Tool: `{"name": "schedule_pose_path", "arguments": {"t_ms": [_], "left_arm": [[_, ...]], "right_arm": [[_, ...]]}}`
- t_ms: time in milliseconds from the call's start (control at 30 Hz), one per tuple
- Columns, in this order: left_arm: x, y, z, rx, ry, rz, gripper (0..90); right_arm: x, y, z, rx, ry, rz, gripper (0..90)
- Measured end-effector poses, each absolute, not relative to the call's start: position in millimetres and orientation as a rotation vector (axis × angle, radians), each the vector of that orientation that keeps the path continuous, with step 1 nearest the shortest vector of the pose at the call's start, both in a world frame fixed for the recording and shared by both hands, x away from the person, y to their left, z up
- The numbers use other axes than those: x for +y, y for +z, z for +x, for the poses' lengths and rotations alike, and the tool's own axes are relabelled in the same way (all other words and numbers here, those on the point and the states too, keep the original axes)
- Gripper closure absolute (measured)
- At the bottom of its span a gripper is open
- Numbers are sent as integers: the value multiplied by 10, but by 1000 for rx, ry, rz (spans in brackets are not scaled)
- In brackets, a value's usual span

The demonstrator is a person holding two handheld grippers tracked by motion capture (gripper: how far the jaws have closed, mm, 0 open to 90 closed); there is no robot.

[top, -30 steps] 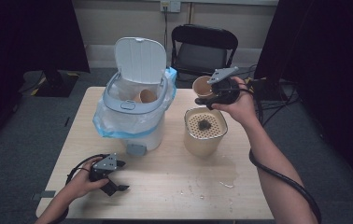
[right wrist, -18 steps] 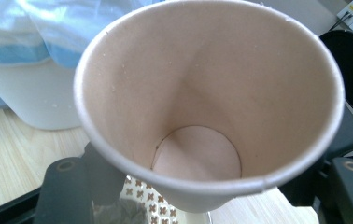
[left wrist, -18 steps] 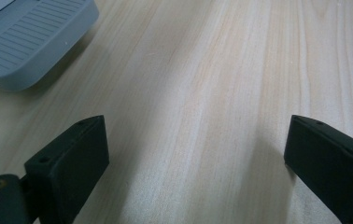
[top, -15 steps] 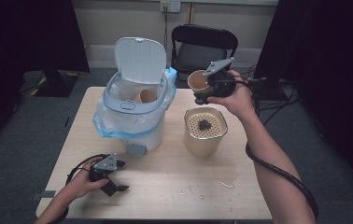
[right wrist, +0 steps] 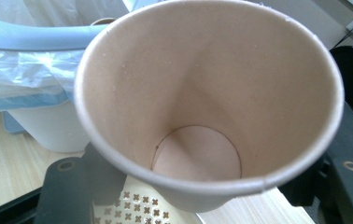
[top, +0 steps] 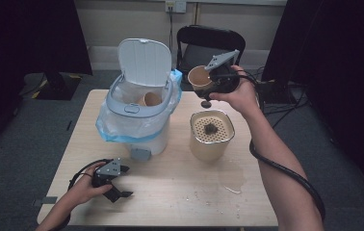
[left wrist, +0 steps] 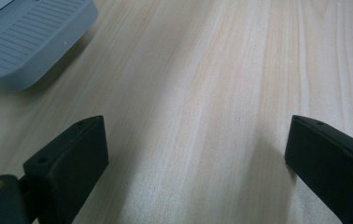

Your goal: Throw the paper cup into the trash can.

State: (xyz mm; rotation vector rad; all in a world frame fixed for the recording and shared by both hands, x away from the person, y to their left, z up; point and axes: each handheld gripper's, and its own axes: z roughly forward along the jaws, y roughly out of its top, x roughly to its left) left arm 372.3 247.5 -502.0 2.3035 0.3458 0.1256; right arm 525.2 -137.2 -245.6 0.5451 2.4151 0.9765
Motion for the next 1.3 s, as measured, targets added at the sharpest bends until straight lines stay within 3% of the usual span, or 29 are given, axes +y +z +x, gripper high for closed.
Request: {"name": "schedule_pose_path", "arguments": {"t_ms": [1300], "left_arm": [[2470,-5022,3721,342,118,2310,41]], "right_arm": [[-881,-2171,5324,2433,1105,471,306]]}}
